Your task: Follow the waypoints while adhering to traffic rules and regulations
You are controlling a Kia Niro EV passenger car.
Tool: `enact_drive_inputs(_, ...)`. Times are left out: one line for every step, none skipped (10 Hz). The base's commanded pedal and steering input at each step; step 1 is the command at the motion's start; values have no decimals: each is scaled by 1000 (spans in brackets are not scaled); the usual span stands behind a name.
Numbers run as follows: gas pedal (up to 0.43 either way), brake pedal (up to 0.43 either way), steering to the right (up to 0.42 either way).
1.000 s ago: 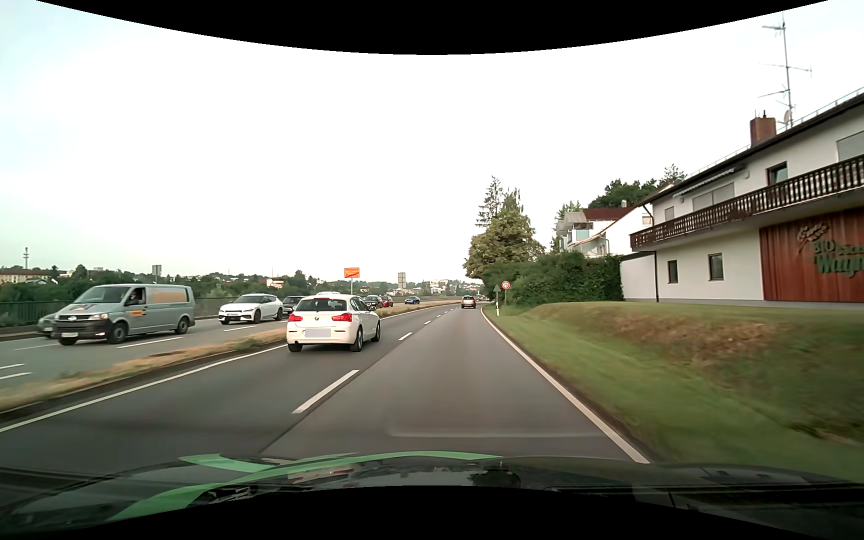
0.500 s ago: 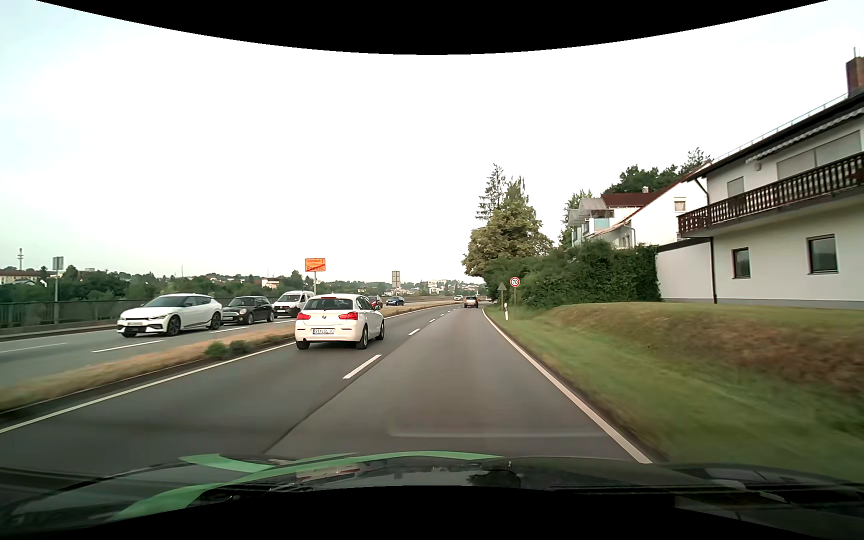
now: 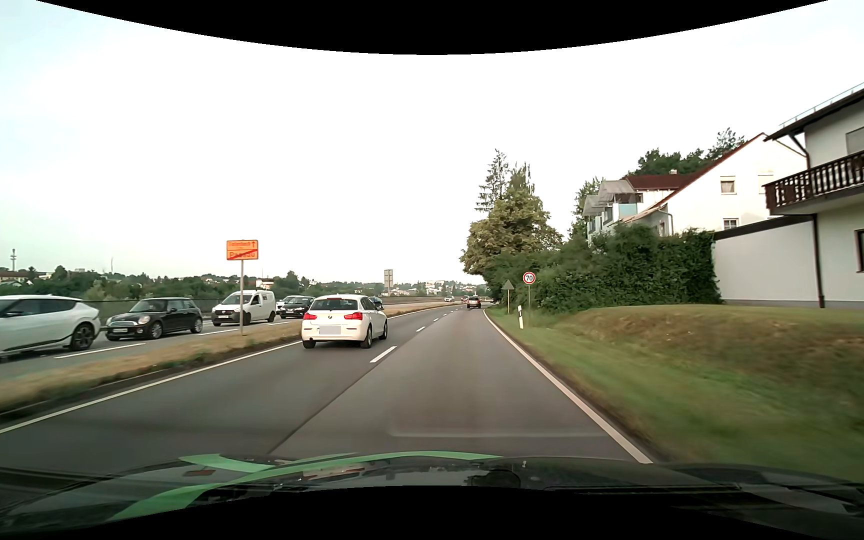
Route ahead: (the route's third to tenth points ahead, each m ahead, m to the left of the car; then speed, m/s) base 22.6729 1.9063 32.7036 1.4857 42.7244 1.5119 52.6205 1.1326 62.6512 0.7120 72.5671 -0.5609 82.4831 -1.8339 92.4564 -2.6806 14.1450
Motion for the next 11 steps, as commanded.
enact_drive_inputs(150, 0, 3)
enact_drive_inputs(150, 0, 3)
enact_drive_inputs(150, 0, 3)
enact_drive_inputs(150, 0, 3)
enact_drive_inputs(150, 0, 3)
enact_drive_inputs(150, 0, 3)
enact_drive_inputs(150, 0, 3)
enact_drive_inputs(150, 0, 3)
enact_drive_inputs(150, 0, 3)
enact_drive_inputs(157, 0, 3)
enact_drive_inputs(157, 0, 3)
